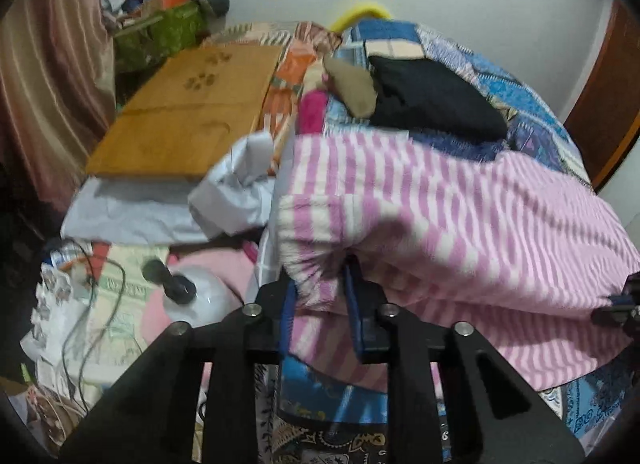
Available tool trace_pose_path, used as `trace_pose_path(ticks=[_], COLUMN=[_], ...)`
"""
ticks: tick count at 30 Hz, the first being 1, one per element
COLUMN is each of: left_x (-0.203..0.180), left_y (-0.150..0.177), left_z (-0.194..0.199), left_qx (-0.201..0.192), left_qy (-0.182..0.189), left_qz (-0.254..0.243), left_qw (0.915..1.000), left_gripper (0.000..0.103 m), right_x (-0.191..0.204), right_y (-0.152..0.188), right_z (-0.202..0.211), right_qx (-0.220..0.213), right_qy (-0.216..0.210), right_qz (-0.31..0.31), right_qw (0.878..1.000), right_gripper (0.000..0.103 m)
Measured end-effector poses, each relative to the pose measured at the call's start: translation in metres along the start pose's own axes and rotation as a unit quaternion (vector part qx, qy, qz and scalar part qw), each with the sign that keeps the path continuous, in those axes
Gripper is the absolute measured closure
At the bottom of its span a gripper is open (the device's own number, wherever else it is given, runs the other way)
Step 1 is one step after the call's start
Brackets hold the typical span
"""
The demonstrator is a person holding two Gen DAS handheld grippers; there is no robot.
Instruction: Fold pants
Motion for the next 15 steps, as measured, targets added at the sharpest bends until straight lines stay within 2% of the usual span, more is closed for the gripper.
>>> trace_pose_path(ticks=[3,6,9,11,15], left_x=[0.002,0.004,0.005,0.008,0.013], left_y=[-0.009,-0.011,-0.001,0.011,0.034], left_z=[0.021,0.031,0.028,0.018,0.002], left_qx=[-0.024,-0.028,-0.018,0.003,0.035], left_qy=[0.002,-0.008,-0.019,-0.015,-0.010], left_qz=[-0.009,-0.021,-0.035,-0.026,-0.010], left_qw=[0.9997,0.9993,0.9990,0.9996,0.9993], left_gripper=[0.083,0.084,0.084,0.084,0.084], right_x=[0.007,0.016,0.028,0.034,0.041], right_y=[0.004,0.006,0.009,0.012,0.020], right_z=[0.000,0.001,-0.004,-0.009,-0.022], right_qx=[0.003,0.004,0.011,0.018,0.032], right_qy=[-0.009,-0.015,-0.037,-0.052,-0.053], right_qz=[0.004,0.014,0.016,0.016,0.019], right_qw=[1.000,1.000,0.999,0.998,0.998], right_gripper=[0.098,0.098,0.098,0.098,0.098])
Point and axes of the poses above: each gripper's, at about its wrist camera, not at the fingertips, and z roughly against the way its jaws point, x to its left, y to its underside, the point moved 9 cm from there along -z, roughly the way its jaws point, and after that the axes turned 12 degrees about x, right-handed, at the moved point
